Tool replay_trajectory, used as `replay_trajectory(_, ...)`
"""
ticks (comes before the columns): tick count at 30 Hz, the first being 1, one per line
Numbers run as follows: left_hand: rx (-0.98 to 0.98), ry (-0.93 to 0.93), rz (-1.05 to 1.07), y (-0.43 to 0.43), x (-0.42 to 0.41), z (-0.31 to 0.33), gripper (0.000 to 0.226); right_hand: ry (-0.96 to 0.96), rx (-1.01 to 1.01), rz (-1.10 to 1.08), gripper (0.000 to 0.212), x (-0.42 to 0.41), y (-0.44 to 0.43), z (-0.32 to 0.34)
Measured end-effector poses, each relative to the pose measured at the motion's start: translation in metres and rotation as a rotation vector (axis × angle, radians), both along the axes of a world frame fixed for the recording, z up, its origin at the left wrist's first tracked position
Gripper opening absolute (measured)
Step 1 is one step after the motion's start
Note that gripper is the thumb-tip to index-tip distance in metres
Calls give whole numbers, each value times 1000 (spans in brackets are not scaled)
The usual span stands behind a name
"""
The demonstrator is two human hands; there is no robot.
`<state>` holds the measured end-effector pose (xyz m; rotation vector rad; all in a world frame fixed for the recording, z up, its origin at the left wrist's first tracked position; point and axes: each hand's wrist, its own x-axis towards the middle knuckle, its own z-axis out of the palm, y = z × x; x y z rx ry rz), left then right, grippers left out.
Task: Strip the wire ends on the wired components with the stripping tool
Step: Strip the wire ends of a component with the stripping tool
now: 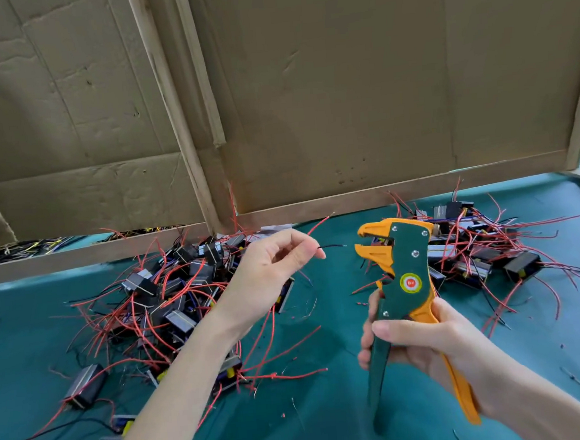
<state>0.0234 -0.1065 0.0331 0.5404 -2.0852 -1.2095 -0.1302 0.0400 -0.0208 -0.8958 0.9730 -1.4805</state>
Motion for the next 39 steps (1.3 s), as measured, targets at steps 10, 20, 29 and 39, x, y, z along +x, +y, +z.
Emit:
replay_trajectory(10,46,42,-37,12,-3,7,10,68,-8,103,42,6,6,3)
replay_trajectory(20,53,-23,-26,15,-2,11,17,65,7,83,36,7,6,7)
replay_trajectory(29,81,-96,-69,10,2,10,12,105,128,-76,34,18,4,-4)
replay_trajectory(39,-214,-56,286,-2,-20,20,14,-400,196,19,33,13,-12,-17)
